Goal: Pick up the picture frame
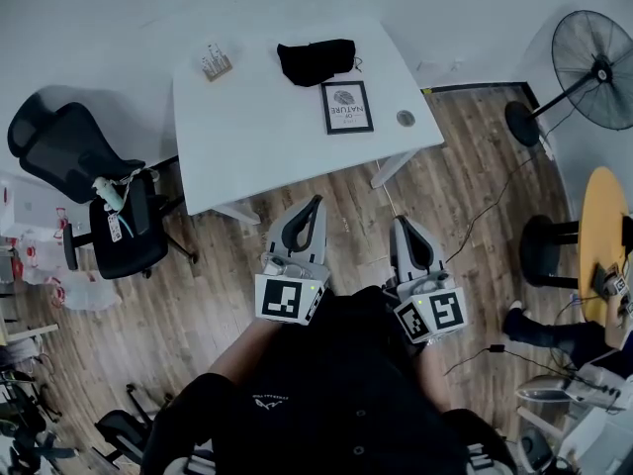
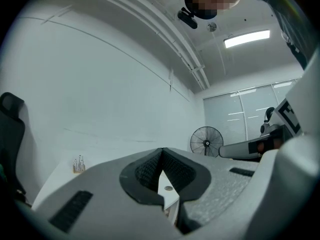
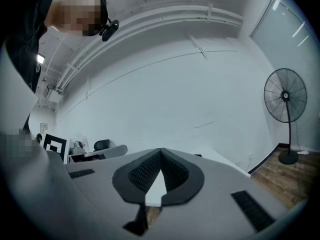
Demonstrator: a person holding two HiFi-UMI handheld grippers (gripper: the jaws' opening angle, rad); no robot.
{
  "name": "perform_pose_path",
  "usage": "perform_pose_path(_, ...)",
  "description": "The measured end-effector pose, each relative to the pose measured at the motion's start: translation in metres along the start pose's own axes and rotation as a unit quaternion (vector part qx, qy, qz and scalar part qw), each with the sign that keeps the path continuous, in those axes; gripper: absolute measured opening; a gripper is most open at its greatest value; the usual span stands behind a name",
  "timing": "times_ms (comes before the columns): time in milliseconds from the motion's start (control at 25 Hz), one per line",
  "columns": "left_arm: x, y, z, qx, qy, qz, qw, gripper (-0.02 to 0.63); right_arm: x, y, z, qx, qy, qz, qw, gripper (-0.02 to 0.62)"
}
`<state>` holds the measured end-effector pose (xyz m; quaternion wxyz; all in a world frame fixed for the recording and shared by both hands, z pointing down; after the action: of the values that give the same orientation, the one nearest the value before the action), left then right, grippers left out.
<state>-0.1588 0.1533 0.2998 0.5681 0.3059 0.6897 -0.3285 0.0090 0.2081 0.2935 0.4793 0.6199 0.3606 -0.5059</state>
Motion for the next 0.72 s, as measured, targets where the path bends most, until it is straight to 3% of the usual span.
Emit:
perform_pose_path(440,-0.022,-0.013,0.020,-0.007,-0.029,-0.008,0.9995,0.006,-0.012,0.024,0.020,-0.028,-0.014,0.012,0.999,-0.002)
perform_pose_path(720,-0.023,-0.032,0.032,0.020,-0.026,0.001,0.9995,0.007,-0.022,0.040,0.052,-0.020,-0.024,0.020,0.999,-0.002)
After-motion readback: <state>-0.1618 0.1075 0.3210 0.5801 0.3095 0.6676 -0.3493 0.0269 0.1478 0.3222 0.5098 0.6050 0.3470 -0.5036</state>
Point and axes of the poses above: the fingertips, and each gripper's own axes: z forward along the fingers, y to its right, x out of its top, the point moved 5 cm from there along -z, backward along the fingers, and after that the axes turned 6 degrees about y, right-handed, at the moved point
